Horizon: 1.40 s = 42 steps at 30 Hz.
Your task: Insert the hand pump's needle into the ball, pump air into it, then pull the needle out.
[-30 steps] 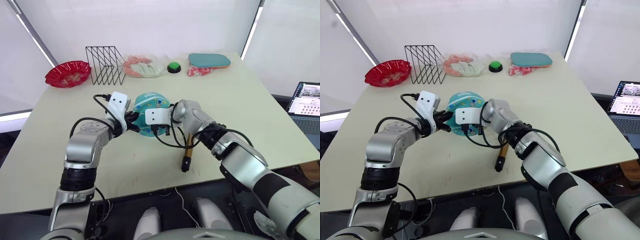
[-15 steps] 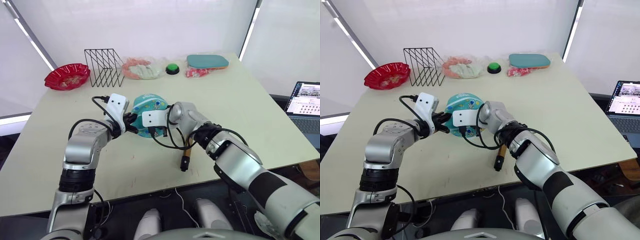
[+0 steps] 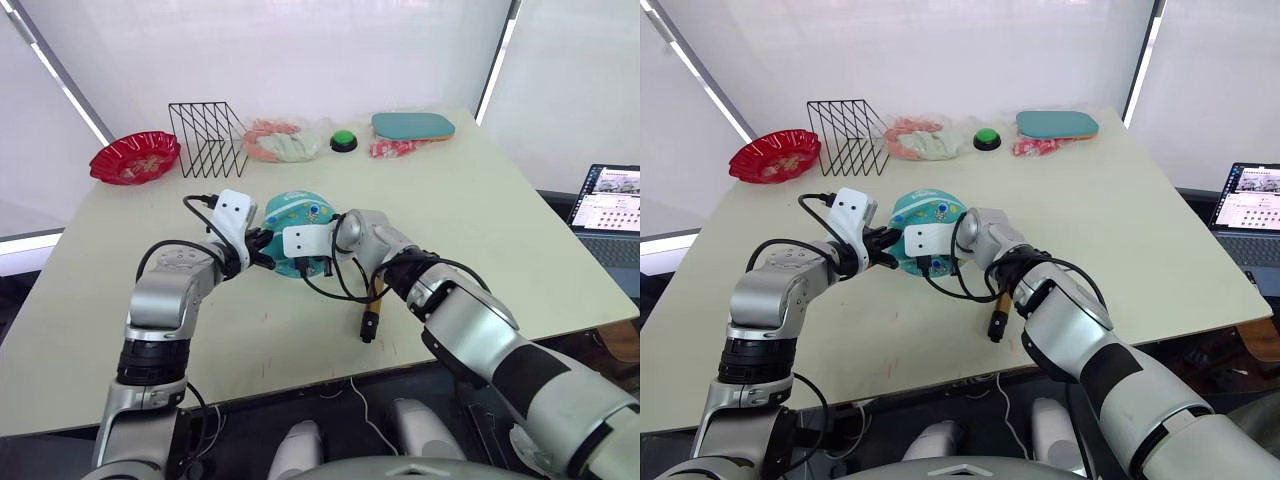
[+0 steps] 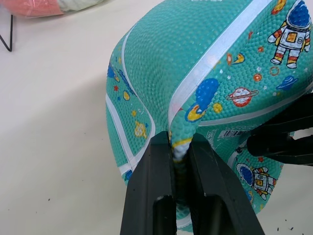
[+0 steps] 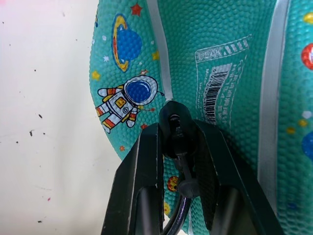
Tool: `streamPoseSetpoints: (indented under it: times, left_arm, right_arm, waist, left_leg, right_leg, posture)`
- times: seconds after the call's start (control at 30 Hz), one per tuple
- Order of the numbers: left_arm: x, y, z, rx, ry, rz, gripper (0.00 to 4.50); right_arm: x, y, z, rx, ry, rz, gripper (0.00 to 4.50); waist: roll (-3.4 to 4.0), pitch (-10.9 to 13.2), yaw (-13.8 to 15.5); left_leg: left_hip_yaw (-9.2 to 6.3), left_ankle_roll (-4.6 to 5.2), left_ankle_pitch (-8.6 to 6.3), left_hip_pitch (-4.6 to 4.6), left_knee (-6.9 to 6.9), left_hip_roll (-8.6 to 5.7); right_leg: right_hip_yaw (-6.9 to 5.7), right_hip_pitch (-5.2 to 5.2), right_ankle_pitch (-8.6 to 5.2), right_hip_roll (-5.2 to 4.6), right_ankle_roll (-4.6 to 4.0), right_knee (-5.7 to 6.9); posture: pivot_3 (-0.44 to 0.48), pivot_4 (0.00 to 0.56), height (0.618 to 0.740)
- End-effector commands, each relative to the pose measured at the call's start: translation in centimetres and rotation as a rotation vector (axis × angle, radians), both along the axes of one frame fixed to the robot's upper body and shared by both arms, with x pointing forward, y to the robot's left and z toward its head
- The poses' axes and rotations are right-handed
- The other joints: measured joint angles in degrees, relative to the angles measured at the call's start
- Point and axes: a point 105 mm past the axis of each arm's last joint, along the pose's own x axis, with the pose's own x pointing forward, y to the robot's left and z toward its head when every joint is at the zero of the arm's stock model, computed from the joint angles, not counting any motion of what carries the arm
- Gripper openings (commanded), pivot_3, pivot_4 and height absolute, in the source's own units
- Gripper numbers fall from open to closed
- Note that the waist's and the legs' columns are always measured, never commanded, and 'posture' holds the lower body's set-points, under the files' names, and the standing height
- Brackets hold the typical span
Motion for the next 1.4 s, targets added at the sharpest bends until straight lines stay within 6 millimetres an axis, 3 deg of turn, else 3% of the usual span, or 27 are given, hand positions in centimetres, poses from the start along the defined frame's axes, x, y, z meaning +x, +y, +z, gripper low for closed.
streamPoseSetpoints:
  times: [0.03, 0.57, 1.0, 1.27, 1.4]
  left_arm:
    - [-1.6, -2.8, -2.6, -0.061, 0.127, -0.125, 0.00]
    - [-2.2, -3.3, -2.5, -0.108, 0.136, -0.138, 0.00]
    - [-1.9, -2.9, -3.5, -0.287, 0.244, -0.131, 0.00]
    - [-1.8, -3.3, -3.9, -0.322, 0.304, -0.182, 0.00]
    - [-1.6, -3.5, -3.8, -0.329, 0.306, -0.190, 0.00]
  right_arm:
    - [-3.3, 1.3, -4.6, -0.030, 0.146, -0.011, 0.34]
    - [-4.5, 0.8, -6.7, -0.080, 0.184, -0.005, 0.34]
    - [-5.2, 3.9, -3.7, 0.081, 0.207, 0.092, 0.34]
    - [-5.2, 3.6, -4.3, 0.001, 0.098, 0.145, 0.34]
    - [-5.2, 4.3, -3.8, 0.015, 0.074, 0.157, 0.34]
  waist:
    - [0.00, 0.0, 0.0]
    - [0.01, 0.0, 0.0]
    - [0.07, 0.0, 0.0]
    - [0.25, 0.0, 0.0]
    - [0.32, -0.1, 0.0]
  left_leg:
    - [-0.01, -0.04, -0.03, -0.02, 0.00, -0.01]
    - [-1.54, -0.45, -0.27, -0.05, -0.04, -1.21]
    - [-2.50, -0.75, -0.46, -0.11, -0.20, -1.43]
    - [-2.86, -1.13, -0.69, -0.14, -0.21, -1.50]
    - [-2.92, -1.14, -0.70, -0.17, -0.25, -1.51]
  right_leg:
    - [-0.11, 0.00, 0.00, -0.10, 0.00, 0.00]
    - [-0.94, -0.10, -0.02, -0.74, -0.02, -0.03]
    - [-1.79, -0.21, -0.15, -0.93, -0.25, -0.02]
    - [-2.34, -0.32, -0.16, -1.13, -0.26, -0.02]
    - [-2.85, -0.32, -0.16, -1.42, -0.26, -0.02]
  posture:
    - [0.000, 0.150, 0.740]
    - [0.000, 0.150, 0.740]
    - [0.000, 0.150, 0.740]
    - [0.000, 0.150, 0.740]
    - [0.000, 0.150, 0.740]
